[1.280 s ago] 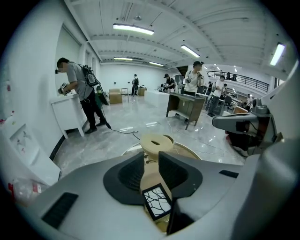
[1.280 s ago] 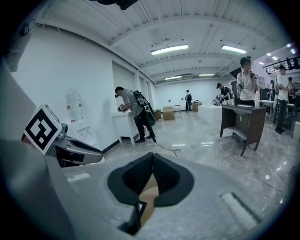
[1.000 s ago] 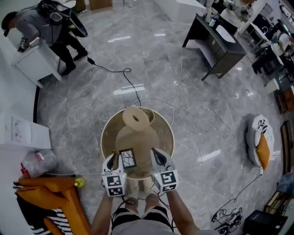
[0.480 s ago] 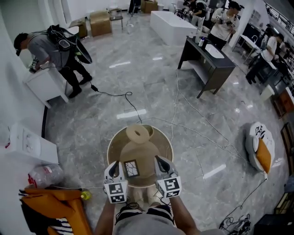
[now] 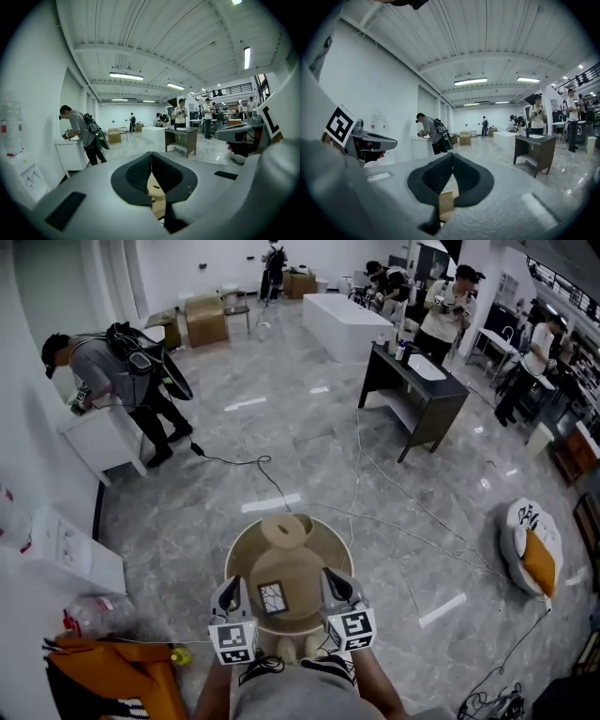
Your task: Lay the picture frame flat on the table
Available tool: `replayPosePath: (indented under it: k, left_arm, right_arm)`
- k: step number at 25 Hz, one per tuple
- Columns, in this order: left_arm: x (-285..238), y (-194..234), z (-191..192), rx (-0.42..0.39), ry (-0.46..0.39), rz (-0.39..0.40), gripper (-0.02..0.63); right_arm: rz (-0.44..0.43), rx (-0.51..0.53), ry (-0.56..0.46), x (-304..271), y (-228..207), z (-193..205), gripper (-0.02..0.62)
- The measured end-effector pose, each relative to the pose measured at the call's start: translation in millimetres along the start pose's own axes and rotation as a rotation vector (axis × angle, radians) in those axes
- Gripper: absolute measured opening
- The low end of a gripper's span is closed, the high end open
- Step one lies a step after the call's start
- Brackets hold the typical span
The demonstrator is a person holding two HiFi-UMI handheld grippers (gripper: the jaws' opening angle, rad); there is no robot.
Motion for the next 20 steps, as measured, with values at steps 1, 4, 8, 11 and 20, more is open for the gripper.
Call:
replayPosePath:
  k: [1,4,8,11,20]
  left_arm:
    - [5,-1,-3,-0.003,-0.01,0.003,0.018]
    - [16,-4,-11,-0.009,-0.029,0.002,0.018]
    - [28,0,-11,0.0,-0.042,-0.006,0.018]
    - [31,2,-12,0.009,-0.056,-0.02,0.018]
    - [32,1,-11,0.011,-0.05,-0.022,0.018]
  right_arm:
    - [0.004,0.005,-0.003,5,1,-2,0.0]
    - [0.014,0.017,-0.014,18,3,-7,0.0]
    - [0.032,0.022,-0.018,28,6,-7,0.0]
    - [0.037,0.023,-0.015,33,6,-7,0.0]
    - [0.048,0.029,-0.023,36,5,-8,-0.002]
Point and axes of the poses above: the fingertips, and each gripper's own axes: x backward along the fingers, y to its left, z out of its underside, the point moved 3 cm from there along x, backward along the fingers, and after that the axes turned 12 degrees about -y, right-handed, at the moved point
